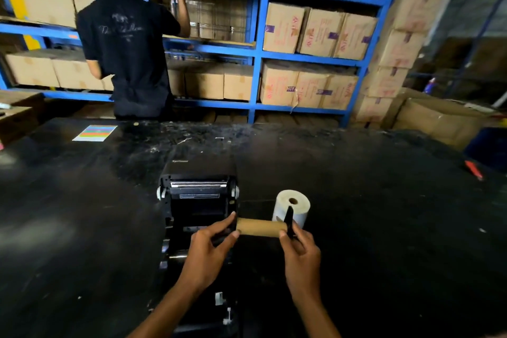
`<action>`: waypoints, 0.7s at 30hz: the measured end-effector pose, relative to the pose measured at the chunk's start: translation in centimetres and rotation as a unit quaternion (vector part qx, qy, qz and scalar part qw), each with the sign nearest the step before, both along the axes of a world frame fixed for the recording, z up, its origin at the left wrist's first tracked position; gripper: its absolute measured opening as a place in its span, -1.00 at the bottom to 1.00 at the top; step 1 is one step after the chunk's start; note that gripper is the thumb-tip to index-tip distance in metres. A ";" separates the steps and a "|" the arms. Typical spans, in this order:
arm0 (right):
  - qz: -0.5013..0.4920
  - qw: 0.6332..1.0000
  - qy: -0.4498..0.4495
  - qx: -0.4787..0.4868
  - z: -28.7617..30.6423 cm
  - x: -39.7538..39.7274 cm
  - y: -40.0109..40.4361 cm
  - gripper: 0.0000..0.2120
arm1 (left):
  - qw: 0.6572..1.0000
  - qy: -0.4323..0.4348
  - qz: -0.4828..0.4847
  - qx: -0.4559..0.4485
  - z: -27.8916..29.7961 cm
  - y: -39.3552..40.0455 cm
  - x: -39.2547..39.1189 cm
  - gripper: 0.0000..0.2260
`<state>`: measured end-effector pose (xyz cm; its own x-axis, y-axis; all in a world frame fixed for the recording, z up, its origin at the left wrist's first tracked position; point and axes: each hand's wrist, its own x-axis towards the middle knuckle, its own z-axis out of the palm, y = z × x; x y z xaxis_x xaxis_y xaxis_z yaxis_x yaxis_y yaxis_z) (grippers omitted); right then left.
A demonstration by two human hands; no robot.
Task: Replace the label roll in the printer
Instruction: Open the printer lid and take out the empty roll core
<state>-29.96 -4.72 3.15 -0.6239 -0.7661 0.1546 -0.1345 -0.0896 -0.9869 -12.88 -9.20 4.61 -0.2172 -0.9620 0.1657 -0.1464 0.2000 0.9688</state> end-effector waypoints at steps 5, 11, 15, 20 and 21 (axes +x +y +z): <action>-0.006 0.998 -0.059 0.022 -1.1 -5.4 0.6 -0.61 | 0.999 -0.010 -0.033 0.021 -1.6 -1.0 -5.0 -0.62; -0.043 0.995 -0.071 0.054 -3.2 -12.7 -0.3 -0.64 | 0.999 -0.044 -0.011 0.009 -3.2 -4.2 -11.5 -0.68; -0.019 0.992 -0.056 0.113 -5.8 -17.6 -0.5 -0.64 | 0.985 -0.175 0.007 -0.010 -5.9 -5.6 -14.3 -0.67; 0.061 0.980 0.015 0.187 -9.3 -20.5 -0.4 -0.71 | 0.913 -0.407 -0.022 -0.005 -10.4 -6.1 -16.6 -0.59; 0.073 0.977 0.026 0.198 -10.0 -20.7 -0.5 -0.72 | 0.901 -0.433 -0.023 -0.005 -11.3 -6.2 -16.8 -0.59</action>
